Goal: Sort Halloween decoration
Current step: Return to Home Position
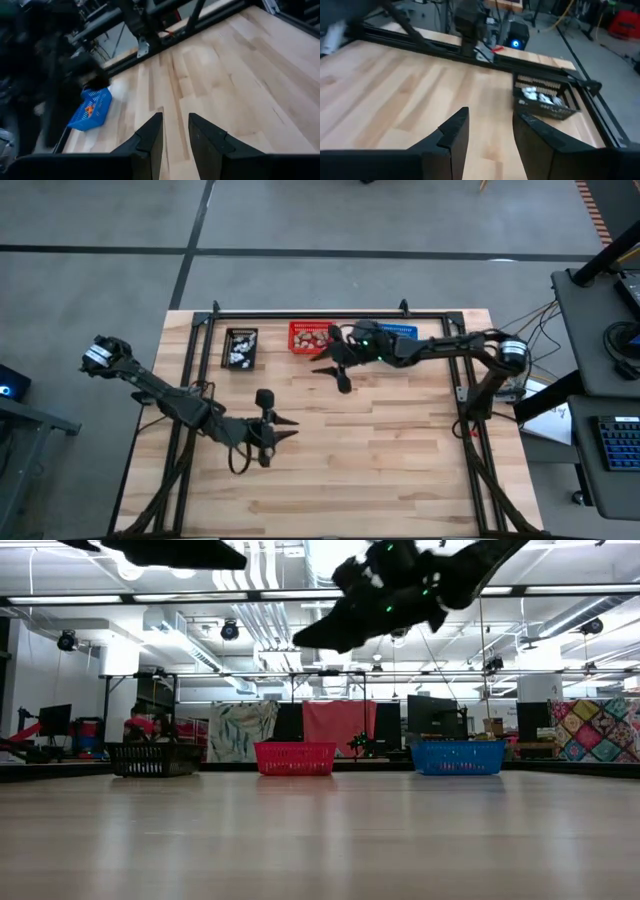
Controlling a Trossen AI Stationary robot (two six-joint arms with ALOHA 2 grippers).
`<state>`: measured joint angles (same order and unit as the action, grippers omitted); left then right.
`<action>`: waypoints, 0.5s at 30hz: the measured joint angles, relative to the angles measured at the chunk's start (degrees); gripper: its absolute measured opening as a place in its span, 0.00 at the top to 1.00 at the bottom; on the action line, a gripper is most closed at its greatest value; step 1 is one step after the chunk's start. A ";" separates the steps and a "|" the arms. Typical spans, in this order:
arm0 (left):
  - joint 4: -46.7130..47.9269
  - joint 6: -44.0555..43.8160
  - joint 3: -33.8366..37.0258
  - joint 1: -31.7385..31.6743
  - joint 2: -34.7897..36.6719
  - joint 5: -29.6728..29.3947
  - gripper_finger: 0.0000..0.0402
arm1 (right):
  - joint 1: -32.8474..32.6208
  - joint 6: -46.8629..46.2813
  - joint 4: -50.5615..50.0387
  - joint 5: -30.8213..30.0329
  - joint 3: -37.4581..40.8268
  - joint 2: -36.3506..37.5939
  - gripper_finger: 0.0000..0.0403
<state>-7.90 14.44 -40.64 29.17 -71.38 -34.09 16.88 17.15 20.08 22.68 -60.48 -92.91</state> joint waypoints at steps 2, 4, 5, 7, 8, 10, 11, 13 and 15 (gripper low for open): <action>-2.48 1.06 2.12 -1.90 1.74 1.34 0.81 | -0.93 0.01 0.10 -0.13 2.23 2.84 0.65; -3.84 1.51 4.32 -3.48 3.92 2.26 0.81 | -1.42 -0.01 0.42 -0.13 4.40 5.67 0.65; -4.06 1.55 5.39 -4.33 5.28 2.38 0.81 | -1.46 -0.04 0.41 -0.15 5.62 7.04 0.65; -4.49 1.55 7.13 -5.86 8.15 3.02 0.81 | -1.39 -0.52 0.41 -0.20 7.82 9.77 0.65; -4.59 1.55 8.06 -6.54 9.68 3.47 0.81 | -1.37 -0.59 0.40 -0.22 8.95 11.01 0.65; -4.98 1.62 9.67 -7.91 12.50 4.40 0.81 | -1.37 -0.64 0.79 -0.24 11.16 13.48 0.64; -4.97 1.78 10.38 -8.64 13.96 5.25 0.81 | -1.37 -0.71 1.39 -0.24 12.41 14.60 0.64; -5.48 2.33 11.79 -10.00 16.73 6.79 0.81 | -1.37 -1.23 3.28 -0.24 14.87 16.58 0.64; -7.07 3.26 13.80 -11.33 19.47 8.47 0.81 | -1.37 -1.79 4.09 -0.24 17.06 18.46 0.64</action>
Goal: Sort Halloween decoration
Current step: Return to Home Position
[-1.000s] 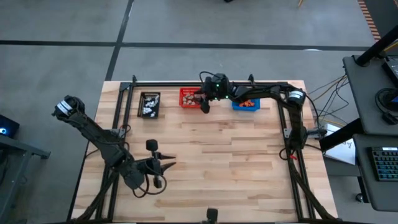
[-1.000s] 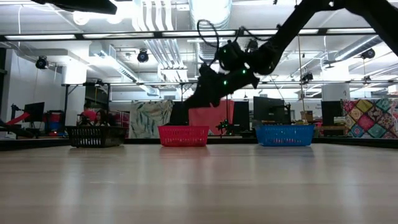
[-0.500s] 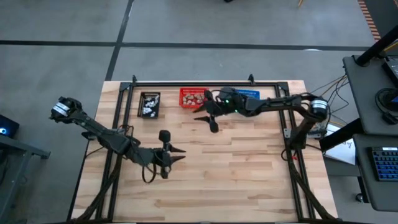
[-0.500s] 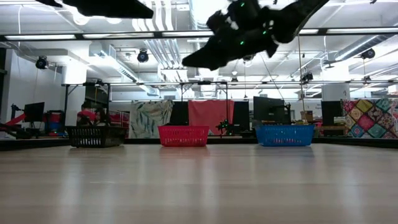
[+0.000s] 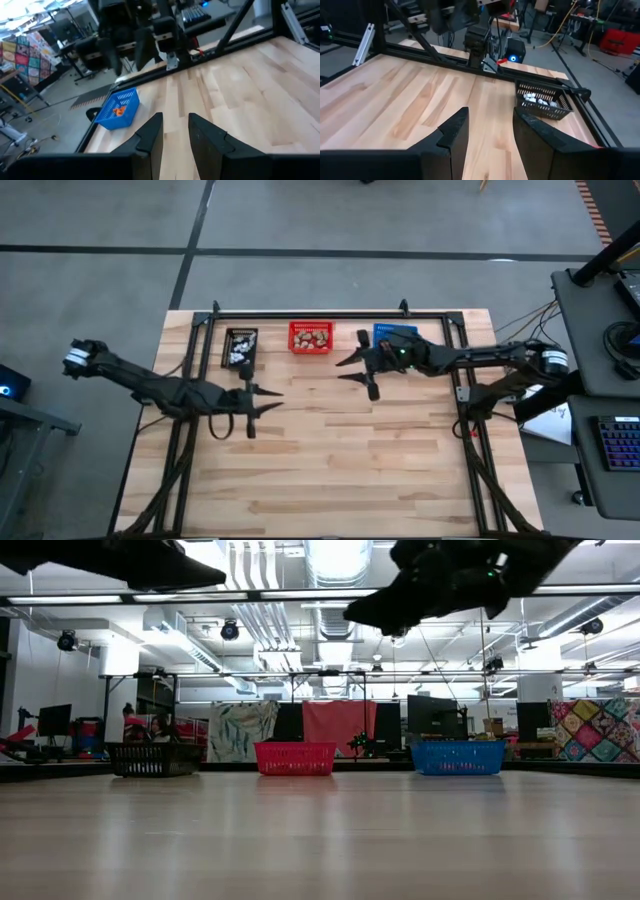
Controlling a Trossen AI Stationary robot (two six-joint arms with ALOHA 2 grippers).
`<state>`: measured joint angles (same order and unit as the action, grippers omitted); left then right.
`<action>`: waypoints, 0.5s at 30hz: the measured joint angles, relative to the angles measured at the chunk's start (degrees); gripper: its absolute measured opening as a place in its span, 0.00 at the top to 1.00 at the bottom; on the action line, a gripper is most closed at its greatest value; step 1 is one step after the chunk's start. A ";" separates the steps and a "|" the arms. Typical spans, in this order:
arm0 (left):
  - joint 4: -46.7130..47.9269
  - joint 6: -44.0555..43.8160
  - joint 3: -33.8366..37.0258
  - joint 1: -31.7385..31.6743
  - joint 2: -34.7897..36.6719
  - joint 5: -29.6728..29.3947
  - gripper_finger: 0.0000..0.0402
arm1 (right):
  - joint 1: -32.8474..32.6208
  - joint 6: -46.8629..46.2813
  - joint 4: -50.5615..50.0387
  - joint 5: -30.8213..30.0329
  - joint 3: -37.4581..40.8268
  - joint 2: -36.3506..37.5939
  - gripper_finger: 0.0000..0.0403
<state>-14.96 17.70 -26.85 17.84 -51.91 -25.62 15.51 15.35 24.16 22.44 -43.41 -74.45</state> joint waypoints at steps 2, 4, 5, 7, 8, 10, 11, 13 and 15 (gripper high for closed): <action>-0.65 0.43 1.71 -1.59 2.49 2.00 0.81 | 0.00 -0.38 0.31 -0.04 1.66 1.65 0.64; -1.54 0.37 3.49 -3.18 4.95 3.26 0.81 | 0.00 -0.41 0.27 -0.09 3.21 3.05 0.64; -2.07 0.26 4.40 -3.96 6.06 3.69 0.81 | 0.00 -0.45 0.30 -0.15 3.84 3.66 0.64; -2.40 0.00 6.07 -5.29 8.17 4.16 0.81 | 0.01 -0.80 0.25 -0.16 5.19 4.78 0.64; -2.38 -0.06 6.82 -5.80 9.16 4.17 0.81 | 0.01 -0.80 0.36 -0.17 5.67 5.22 0.64; -2.66 -0.18 8.23 -6.67 11.14 4.21 0.81 | 0.02 -0.81 0.39 -0.19 6.99 6.26 0.64; -2.73 -0.27 8.89 -7.06 12.19 4.19 0.81 | 0.02 -0.81 0.35 -0.20 7.49 6.64 0.64; -2.64 -0.80 9.85 -7.52 13.94 4.21 0.81 | 0.04 -1.09 0.43 -0.20 8.43 7.34 0.64; -2.71 -0.96 10.62 -7.64 15.65 4.25 0.81 | 0.14 -1.24 0.34 -0.20 9.37 8.12 0.64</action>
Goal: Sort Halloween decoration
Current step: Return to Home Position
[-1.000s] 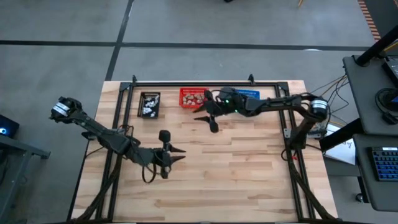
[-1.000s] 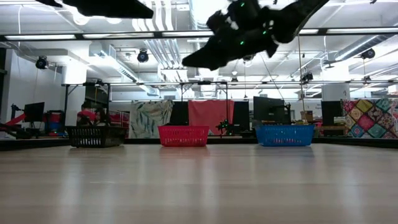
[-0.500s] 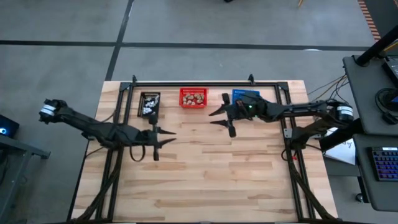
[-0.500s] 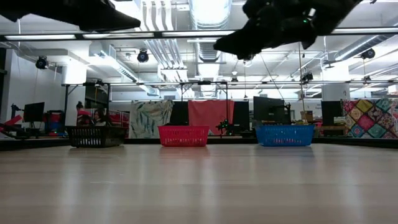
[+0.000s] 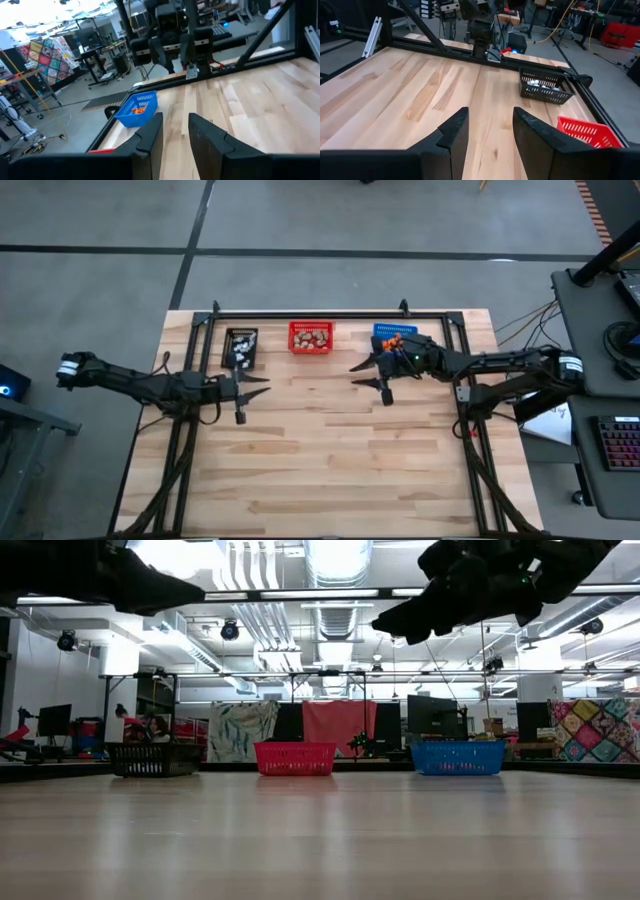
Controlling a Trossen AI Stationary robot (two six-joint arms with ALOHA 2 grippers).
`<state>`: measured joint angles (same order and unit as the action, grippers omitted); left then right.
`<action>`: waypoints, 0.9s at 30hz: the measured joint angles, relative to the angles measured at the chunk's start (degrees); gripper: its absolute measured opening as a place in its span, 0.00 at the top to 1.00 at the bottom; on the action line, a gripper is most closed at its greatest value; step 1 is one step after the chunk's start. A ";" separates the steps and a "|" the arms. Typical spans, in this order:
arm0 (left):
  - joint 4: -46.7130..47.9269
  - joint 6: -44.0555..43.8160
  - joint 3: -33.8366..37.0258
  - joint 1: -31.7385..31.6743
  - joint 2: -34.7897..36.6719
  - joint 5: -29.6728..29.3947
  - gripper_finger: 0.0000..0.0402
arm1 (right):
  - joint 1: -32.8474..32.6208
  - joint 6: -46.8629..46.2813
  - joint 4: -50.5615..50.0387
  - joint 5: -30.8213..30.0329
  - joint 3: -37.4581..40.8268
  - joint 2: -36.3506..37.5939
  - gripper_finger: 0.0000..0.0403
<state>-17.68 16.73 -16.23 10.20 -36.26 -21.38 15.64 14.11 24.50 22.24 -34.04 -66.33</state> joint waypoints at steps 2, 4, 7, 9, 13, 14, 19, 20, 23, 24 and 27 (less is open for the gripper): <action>-0.14 -0.29 0.66 0.00 1.34 0.02 0.81 | 0.04 0.00 0.11 -0.07 0.96 0.82 0.64; -0.11 -0.91 1.55 0.00 2.64 0.05 0.81 | 0.13 0.00 0.08 -0.31 1.90 1.73 0.64; -0.11 -2.01 2.54 0.02 3.97 0.09 0.81 | 0.15 0.00 0.07 -0.35 3.30 3.33 0.64; -0.08 -2.53 2.83 0.02 4.46 0.11 0.81 | 0.15 0.00 0.11 -0.35 4.26 4.62 0.64; -0.41 -2.71 2.97 0.02 4.87 0.40 0.81 | 0.42 0.02 0.06 -0.33 6.49 7.52 0.64; -0.55 -2.71 2.97 0.02 4.96 0.92 0.81 | 0.52 0.02 0.01 -0.32 7.02 8.34 0.64; -1.79 -2.38 2.97 0.02 5.62 2.94 0.81 | 0.74 0.66 -0.16 -0.33 9.73 12.23 0.64; -1.76 -2.11 2.97 -0.01 5.92 2.94 0.81 | 0.91 0.76 -0.19 -0.33 10.33 13.19 0.64; -1.77 -1.47 2.97 -0.28 7.21 2.94 0.81 | 1.72 0.86 -0.17 -0.36 12.01 15.70 0.64; -1.77 -1.44 2.97 -0.28 7.68 2.94 0.81 | 2.04 0.94 -0.16 -0.37 12.62 16.54 0.64; -1.71 -1.42 3.04 -0.28 8.97 3.66 0.81 | 3.18 0.98 -0.12 -0.34 14.41 19.49 0.64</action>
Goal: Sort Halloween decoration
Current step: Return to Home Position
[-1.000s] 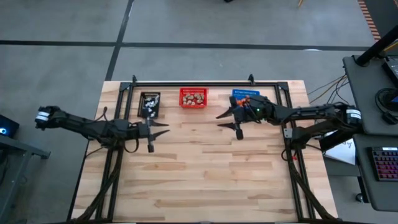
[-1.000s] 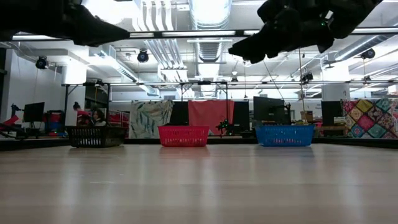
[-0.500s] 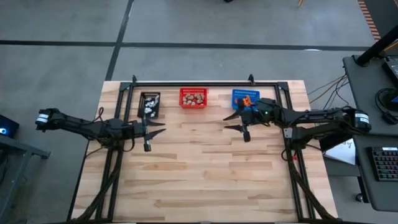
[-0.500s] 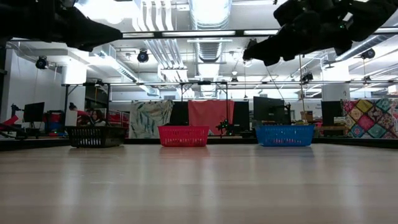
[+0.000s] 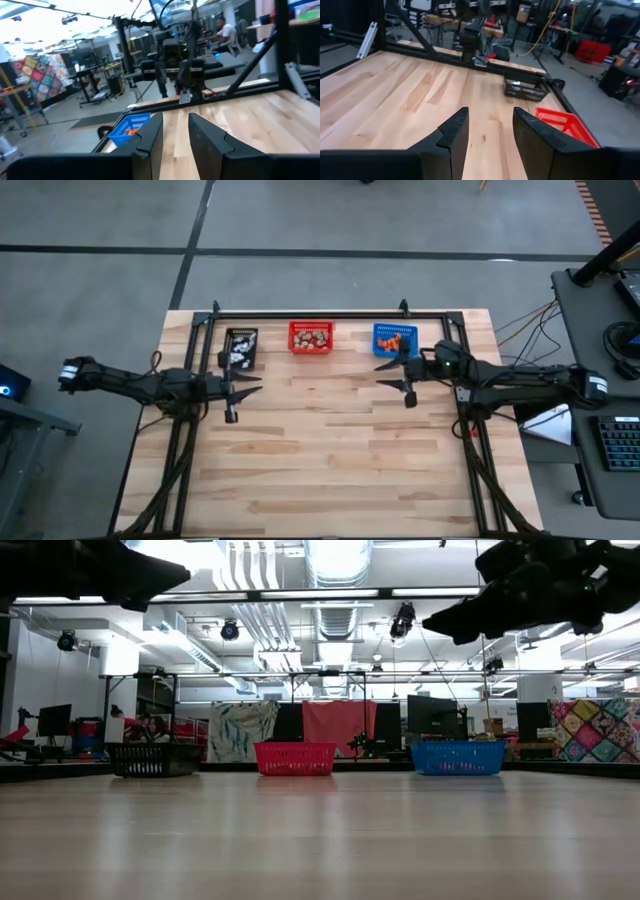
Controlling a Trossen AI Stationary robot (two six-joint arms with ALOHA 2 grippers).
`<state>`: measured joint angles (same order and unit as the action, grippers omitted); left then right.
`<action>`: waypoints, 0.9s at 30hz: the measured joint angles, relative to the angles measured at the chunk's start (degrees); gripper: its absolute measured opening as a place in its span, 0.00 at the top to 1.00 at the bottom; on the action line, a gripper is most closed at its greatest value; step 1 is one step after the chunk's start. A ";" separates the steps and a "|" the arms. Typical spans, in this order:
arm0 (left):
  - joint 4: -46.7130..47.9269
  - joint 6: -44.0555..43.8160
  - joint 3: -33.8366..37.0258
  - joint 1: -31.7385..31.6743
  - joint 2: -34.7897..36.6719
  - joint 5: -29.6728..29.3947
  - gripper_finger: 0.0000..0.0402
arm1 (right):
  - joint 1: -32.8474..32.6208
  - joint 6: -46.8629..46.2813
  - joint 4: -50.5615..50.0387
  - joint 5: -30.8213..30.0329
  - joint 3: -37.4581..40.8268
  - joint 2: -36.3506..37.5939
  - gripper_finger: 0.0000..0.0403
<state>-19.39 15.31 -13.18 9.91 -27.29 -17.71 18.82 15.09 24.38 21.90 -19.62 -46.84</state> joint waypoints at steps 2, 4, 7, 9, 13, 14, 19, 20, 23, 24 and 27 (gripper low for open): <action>-0.02 0.02 0.51 0.00 0.88 1.45 0.81 | 0.79 -0.02 -0.02 -0.03 1.07 2.05 0.64; -0.08 0.01 1.30 0.00 2.11 2.34 0.81 | 1.39 -0.26 -0.02 -0.05 2.00 3.97 0.64; -1.17 -0.35 2.87 0.00 4.62 3.51 0.81 | 1.87 -0.42 -0.04 -0.04 2.91 6.39 0.64; -0.92 -0.97 3.59 0.00 6.76 3.74 0.81 | 1.97 -0.48 -0.02 -0.33 3.34 7.78 0.64; 0.54 -1.29 4.05 -0.02 10.91 3.76 0.81 | 1.97 -0.56 -0.11 -0.53 3.89 9.92 0.64; 0.97 -1.29 4.18 -0.02 11.83 3.78 0.81 | 1.97 -0.64 -0.26 -0.53 3.98 10.31 0.64; 2.19 -1.74 6.20 -0.01 15.73 3.78 0.81 | 1.97 -0.85 -2.28 -0.54 4.05 11.41 0.64; 2.27 -2.10 6.79 0.00 16.51 3.78 0.81 | 1.97 -0.87 -2.67 -0.55 4.05 11.58 0.64; 2.45 -3.75 8.24 0.00 18.64 3.78 0.81 | 1.97 -1.52 -3.34 -0.55 4.05 11.65 0.64; 2.42 -4.24 8.58 -0.02 19.24 3.78 0.81 | 1.97 -1.64 -3.56 -0.55 4.05 11.64 0.64; 2.38 -4.91 9.46 -0.02 20.64 3.78 0.81 | 1.97 -1.64 -4.13 -0.55 4.05 11.65 0.64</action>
<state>-17.01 10.40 -3.73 9.90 -6.65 -13.93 20.80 13.45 20.25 21.34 -15.57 -35.20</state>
